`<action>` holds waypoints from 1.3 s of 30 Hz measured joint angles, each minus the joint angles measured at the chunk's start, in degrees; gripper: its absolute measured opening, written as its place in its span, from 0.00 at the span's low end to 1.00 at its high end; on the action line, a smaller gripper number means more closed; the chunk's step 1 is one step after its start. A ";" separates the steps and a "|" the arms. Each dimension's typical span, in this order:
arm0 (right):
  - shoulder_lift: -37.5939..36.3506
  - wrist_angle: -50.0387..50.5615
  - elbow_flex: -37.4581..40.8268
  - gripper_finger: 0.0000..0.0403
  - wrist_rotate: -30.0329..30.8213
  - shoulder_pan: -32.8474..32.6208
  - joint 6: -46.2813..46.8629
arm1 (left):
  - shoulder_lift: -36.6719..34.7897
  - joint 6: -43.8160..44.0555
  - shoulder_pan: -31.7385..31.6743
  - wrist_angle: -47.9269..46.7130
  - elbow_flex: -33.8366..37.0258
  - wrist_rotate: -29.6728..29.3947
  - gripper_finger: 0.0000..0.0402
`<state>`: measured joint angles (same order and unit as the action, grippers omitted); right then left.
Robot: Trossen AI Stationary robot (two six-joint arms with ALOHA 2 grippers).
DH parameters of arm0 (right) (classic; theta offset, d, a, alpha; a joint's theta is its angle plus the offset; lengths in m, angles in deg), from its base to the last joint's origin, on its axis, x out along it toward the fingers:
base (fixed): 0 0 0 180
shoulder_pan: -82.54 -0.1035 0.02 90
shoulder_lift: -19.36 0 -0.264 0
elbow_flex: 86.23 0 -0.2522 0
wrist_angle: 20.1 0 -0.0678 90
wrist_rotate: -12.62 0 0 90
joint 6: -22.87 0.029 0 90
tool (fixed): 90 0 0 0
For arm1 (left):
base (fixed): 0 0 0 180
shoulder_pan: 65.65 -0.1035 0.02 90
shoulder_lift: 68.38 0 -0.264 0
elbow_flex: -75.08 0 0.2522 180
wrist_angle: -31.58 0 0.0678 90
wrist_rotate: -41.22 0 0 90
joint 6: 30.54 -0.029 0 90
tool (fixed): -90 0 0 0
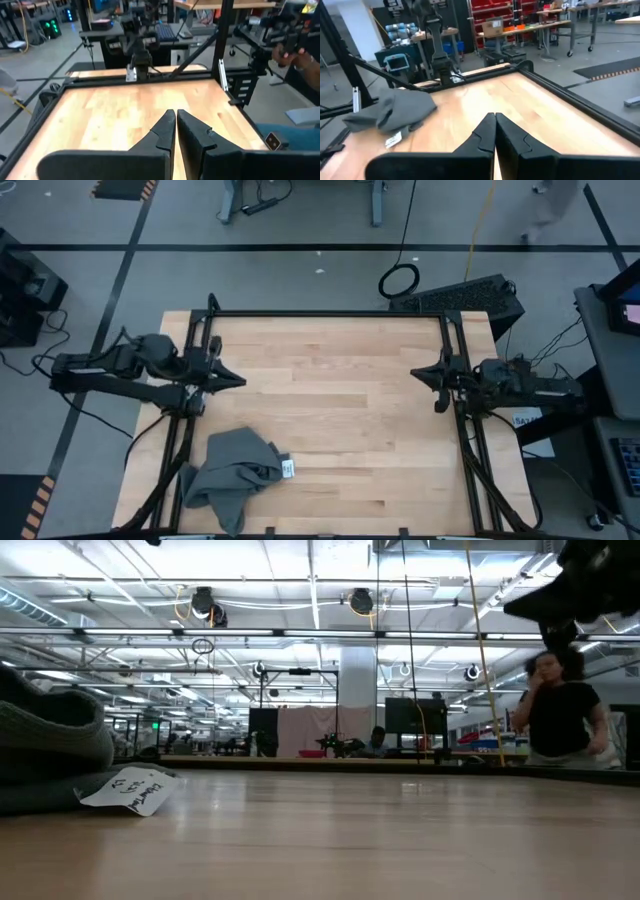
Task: Roll towel into tight, uniform cylinder
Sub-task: Roll the gray towel
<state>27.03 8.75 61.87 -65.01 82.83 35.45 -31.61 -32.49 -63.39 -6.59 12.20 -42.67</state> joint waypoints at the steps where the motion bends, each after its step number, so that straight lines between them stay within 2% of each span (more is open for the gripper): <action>1: 1.65 0.38 -1.94 0.00 -0.38 0.00 -0.07 | 0.72 0.01 0.00 0.06 0.00 0.00 0.07; 7: 11.59 0.74 -11.14 0.00 -5.36 -0.02 -0.17 | 5.61 0.06 0.39 -0.07 0.00 -0.05 0.07; 11: 17.26 -0.40 -13.63 0.00 -6.76 -0.04 -0.54 | 9.10 1.27 1.83 -0.20 0.00 -0.55 0.12; 15: 21.52 -0.03 -13.62 0.00 -6.73 -0.04 -1.65 | 12.95 3.19 3.79 -1.05 -0.02 -1.10 0.23; 22: 28.65 -0.07 -12.20 0.00 -6.71 -0.04 -1.67 | 20.66 9.58 9.78 -7.46 -0.04 -1.15 0.49; 26: 32.35 -0.17 -12.06 0.00 -6.71 -0.04 -1.47 | 25.19 13.28 13.92 -7.62 -0.04 1.49 0.59; 33: 37.10 -0.44 -12.03 0.00 -6.44 -0.47 -0.10 | 32.89 17.41 19.83 -6.74 -0.04 2.95 0.61; 39: 41.52 -3.96 -12.03 0.00 -6.32 -3.29 1.05 | 39.23 18.16 24.58 -0.35 -0.05 2.43 0.61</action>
<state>68.55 4.79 49.84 -71.33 79.54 36.49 7.62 -14.34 -38.81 -6.93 12.15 -40.24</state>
